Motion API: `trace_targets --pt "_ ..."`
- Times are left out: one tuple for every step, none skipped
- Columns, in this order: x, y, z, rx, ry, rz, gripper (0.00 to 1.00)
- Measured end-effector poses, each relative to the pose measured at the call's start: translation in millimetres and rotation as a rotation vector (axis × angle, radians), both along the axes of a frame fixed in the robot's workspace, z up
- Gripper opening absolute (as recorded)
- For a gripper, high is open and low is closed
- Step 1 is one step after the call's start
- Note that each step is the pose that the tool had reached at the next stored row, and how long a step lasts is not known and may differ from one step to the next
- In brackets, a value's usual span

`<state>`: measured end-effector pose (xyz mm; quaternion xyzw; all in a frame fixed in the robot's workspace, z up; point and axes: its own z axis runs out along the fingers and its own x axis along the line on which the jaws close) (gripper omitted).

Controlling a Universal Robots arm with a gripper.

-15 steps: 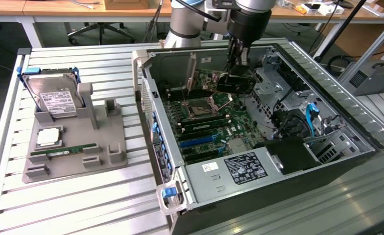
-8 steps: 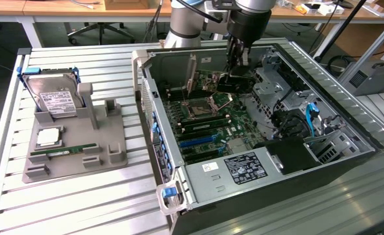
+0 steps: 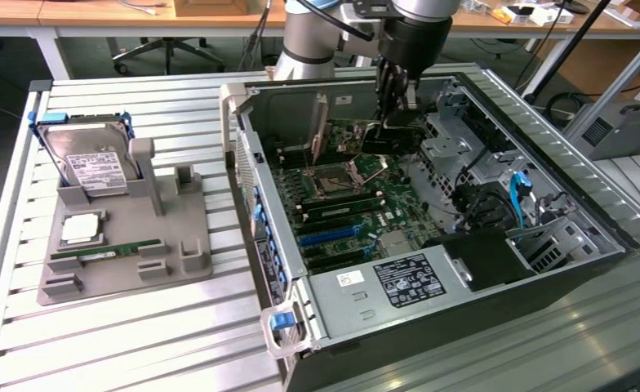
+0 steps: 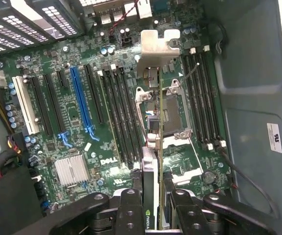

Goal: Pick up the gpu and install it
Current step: 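Insert the gpu into the slot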

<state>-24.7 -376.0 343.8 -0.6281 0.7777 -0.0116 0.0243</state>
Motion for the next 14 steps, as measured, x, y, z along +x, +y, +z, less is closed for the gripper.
trace_targets --pt "0.0 0.0 0.0 0.0 0.0 0.008 0.27" --pt "0.0 0.0 -0.1 -0.0001 0.0 0.014 0.27" --pt "0.0 0.0 -0.1 -0.0002 0.0 0.021 0.27" --pt "0.0 0.0 -0.1 -0.0002 0.0 0.028 0.27" --pt "0.0 0.0 -0.1 -0.0002 0.0 0.035 0.27" --pt "0.0 0.0 -0.2 -0.0002 0.0 0.042 0.27" --pt "0.0 0.0 -0.2 -0.0003 0.0 0.052 0.27" --pt "0.0 0.0 -0.3 -0.0002 0.0 0.06 0.27" --pt "0.0 0.0 -0.3 -0.0003 0.0 0.067 0.27" --pt "0.0 0.0 -0.4 -0.0003 0.0 0.074 0.27" --pt "0.0 0.0 -0.4 -0.0004 0.0 0.081 0.27" --pt "0.0 0.0 -0.5 -0.0003 0.0 0.088 0.27" --pt "0.0 0.0 -0.5 -0.0004 0.0 0.095 0.27" --pt "0.0 0.0 -0.6 -0.0004 0.0 0.104 0.27"
